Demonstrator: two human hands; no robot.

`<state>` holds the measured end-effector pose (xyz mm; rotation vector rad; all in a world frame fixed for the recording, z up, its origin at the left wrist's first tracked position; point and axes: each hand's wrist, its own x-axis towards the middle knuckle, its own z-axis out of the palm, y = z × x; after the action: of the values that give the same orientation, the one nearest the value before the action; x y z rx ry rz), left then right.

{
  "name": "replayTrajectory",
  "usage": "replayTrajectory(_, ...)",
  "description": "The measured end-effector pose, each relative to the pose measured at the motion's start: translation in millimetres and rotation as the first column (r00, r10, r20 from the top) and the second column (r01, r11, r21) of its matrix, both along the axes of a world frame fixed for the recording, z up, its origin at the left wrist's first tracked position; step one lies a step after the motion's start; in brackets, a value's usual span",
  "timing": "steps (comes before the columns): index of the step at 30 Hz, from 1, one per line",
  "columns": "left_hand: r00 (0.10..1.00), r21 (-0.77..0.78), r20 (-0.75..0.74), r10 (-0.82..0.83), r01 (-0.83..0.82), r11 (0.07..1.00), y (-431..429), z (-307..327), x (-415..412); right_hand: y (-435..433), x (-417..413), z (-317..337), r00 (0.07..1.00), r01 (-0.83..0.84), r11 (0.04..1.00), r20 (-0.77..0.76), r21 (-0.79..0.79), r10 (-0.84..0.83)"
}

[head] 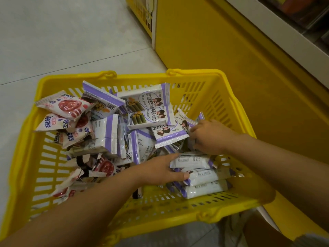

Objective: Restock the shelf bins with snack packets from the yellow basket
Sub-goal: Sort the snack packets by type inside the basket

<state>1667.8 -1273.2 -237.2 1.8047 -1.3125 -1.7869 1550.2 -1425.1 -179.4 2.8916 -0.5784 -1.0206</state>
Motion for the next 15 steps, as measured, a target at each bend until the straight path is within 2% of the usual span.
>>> replayTrajectory(1, 1.000, -0.009, -0.007, 0.005, -0.005, 1.000, -1.0, 2.6, 1.2, -1.1, -0.6, 1.7, 0.999, 0.038, 0.999, 0.028, 0.018, -0.039)
replayTrajectory(3, 0.999, -0.039, 0.045, 0.022, -0.020, 0.999, -3.8, 11.1, 7.2, -3.0, 0.7, 5.2, 0.969, 0.154, 0.986, 0.188, 0.064, -0.163)
replayTrajectory(5, 0.979, -0.065, 0.203, 0.001, 0.013, 0.998, -5.1, 24.0, 19.1, -0.9, 5.1, 5.6, 0.854, 0.293, 0.937, 0.389, 0.189, -0.345)
replayTrajectory(6, 0.965, -0.068, 0.260, -0.034, 0.054, 0.996, -5.2, 31.0, 26.2, 1.6, 9.4, 4.3, 0.783, 0.353, 0.889, 0.429, 0.290, -0.451)
replayTrajectory(7, 0.955, -0.062, 0.288, -0.073, 0.095, 0.994, -5.0, 36.8, 33.5, 4.4, 14.8, 1.7, 0.729, 0.394, 0.835, 0.422, 0.385, -0.539)
replayTrajectory(9, 0.946, -0.055, 0.309, -0.101, 0.123, 0.991, -5.0, 49.8, 44.2, 9.2, 28.1, -7.6, 0.683, 0.447, 0.733, 0.334, 0.512, -0.650)
replayTrajectory(11, 0.922, -0.122, 0.386, -0.012, 0.064, 0.991, -6.4, 58.7, 49.8, 15.0, 40.9, -18.8, 0.604, 0.485, 0.607, 0.260, 0.630, -0.753)
replayTrajectory(13, 0.826, -0.306, 0.547, 0.134, 0.048, 0.951, -9.4, 61.7, 51.5, 19.4, 53.4, -26.1, 0.442, 0.508, 0.436, 0.210, 0.743, -0.872)
replayTrajectory(15, 0.714, -0.477, 0.648, 0.263, 0.111, 0.872, -11.4, 61.0, 52.8, 18.7, 64.5, -31.6, 0.266, 0.542, 0.277, 0.150, 0.793, -0.952)
